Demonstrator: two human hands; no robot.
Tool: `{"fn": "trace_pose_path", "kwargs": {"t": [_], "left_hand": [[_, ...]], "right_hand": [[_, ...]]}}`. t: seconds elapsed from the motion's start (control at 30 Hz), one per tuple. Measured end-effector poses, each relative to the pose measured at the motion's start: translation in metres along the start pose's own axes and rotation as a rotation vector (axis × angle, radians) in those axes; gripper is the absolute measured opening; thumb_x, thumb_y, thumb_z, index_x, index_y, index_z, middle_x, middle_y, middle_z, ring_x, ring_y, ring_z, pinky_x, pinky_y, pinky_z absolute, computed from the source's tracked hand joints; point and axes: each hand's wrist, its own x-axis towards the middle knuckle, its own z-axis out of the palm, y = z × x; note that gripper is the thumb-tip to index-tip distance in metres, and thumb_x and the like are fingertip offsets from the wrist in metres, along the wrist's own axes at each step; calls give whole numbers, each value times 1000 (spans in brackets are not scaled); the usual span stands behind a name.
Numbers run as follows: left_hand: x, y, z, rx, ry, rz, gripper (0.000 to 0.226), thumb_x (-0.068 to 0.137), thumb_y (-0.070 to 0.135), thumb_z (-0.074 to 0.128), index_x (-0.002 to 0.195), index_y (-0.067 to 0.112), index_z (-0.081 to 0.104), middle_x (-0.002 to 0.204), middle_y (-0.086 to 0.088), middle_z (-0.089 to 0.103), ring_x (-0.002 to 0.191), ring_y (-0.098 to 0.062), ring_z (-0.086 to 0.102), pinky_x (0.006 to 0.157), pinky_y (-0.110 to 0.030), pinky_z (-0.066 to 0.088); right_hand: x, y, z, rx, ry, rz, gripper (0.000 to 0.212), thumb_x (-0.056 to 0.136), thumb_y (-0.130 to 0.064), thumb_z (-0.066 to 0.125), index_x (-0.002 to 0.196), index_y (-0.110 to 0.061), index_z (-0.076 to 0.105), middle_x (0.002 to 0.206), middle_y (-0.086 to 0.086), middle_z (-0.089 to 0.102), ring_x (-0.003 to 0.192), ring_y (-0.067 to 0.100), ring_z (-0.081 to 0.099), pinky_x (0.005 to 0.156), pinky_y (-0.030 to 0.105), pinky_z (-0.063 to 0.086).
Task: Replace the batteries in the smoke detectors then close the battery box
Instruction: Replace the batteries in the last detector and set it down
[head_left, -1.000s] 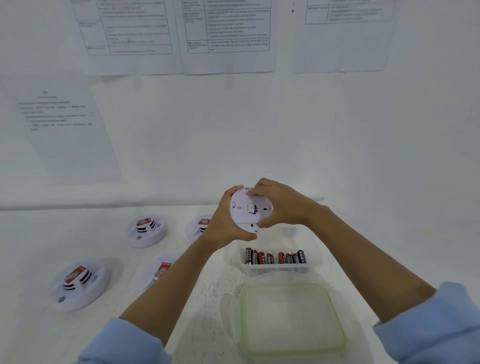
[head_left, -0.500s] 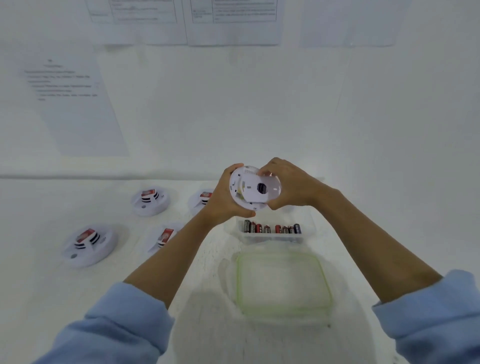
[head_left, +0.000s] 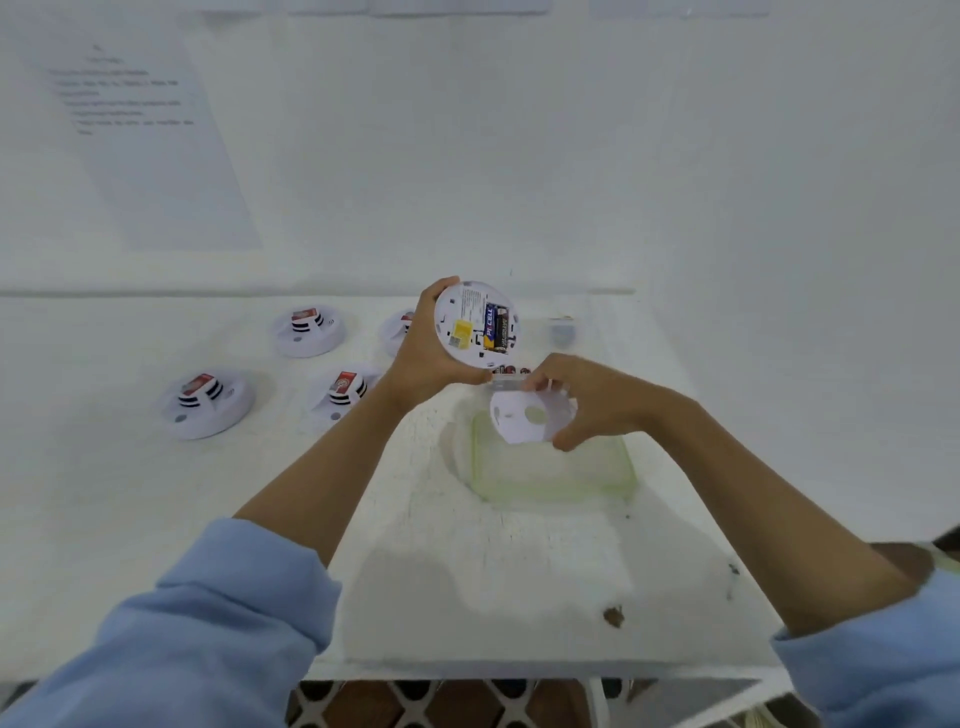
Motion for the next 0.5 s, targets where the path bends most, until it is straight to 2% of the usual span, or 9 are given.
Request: {"fn": "trace_pose_path", "kwargs": {"t": [0.07,0.13,0.23,0.27,0.33,0.43,0.5], "left_hand": [[-7,5,0,1,17,2,107,45,1,81,136,7,24,127,-2,41,111,5,48,82,-13,49],[-15,7,1,4,20,4,110,42,6,83,135,7,25,129,-5,40,113,0,47,85,-15,49],[-25,11,4,-9,20,-12,114,37,22,84,134,10,26,129,-2,41,113,-1,48,88,-21,51],[-27,12,5,-16,19,-18,113,37,24,83,134,12,26,128,0,42,113,1,49,88,-23,51],[-29,15,9,-22,17,-18,111,37,24,83,132,14,27,125,4,44,110,3,52,87,-24,52],[-29,19,15,-37,11,-2,105,41,9,84,129,14,27,121,7,46,103,8,55,80,-17,51],[-26,20,17,-43,11,2,103,44,-2,81,131,12,27,119,7,46,100,12,55,78,-14,50]], "right_hand": [[-2,3,10,-35,-42,32,67,66,-13,78,125,-17,48,119,-1,46,106,14,45,93,26,41],[-4,1,14,-19,-15,58,65,69,-20,79,126,-18,49,116,-5,46,106,11,44,94,24,39],[-3,-14,9,121,326,-45,42,74,-22,75,114,-19,59,104,-2,52,96,14,50,77,8,38],[0,-21,6,145,439,-96,39,76,-21,73,113,-18,60,105,0,53,95,14,50,74,6,37],[9,-32,1,177,517,-142,44,78,-23,72,120,-18,58,114,0,49,102,13,49,84,15,38],[19,-37,-5,156,435,-133,51,77,-21,73,125,-19,56,126,4,45,115,18,47,98,31,41],[22,-34,-11,127,391,-126,50,76,-21,74,123,-17,58,125,6,46,112,21,49,99,35,43]]}}
